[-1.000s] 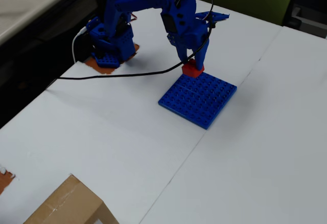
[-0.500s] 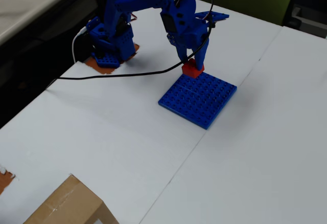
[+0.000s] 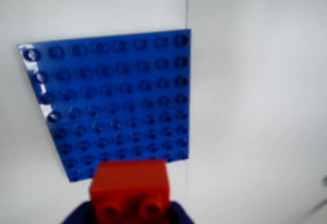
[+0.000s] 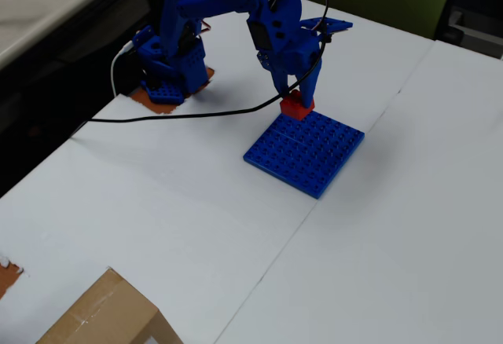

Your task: Pick up the 2x2 red block and go up the 8x8 blue block.

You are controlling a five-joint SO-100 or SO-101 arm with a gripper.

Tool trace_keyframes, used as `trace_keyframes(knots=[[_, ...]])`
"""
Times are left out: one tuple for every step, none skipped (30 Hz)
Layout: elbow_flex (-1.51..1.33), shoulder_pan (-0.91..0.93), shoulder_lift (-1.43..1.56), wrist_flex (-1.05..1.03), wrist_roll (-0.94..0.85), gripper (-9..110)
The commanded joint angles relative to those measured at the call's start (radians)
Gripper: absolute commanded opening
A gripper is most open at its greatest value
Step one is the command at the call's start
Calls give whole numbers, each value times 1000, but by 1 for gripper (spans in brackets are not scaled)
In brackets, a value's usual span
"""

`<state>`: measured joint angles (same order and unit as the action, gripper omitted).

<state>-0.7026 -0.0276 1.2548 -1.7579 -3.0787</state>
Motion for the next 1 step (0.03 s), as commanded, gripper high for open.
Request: trace_keyframes(knots=[[3, 6, 49, 12, -229, 0]])
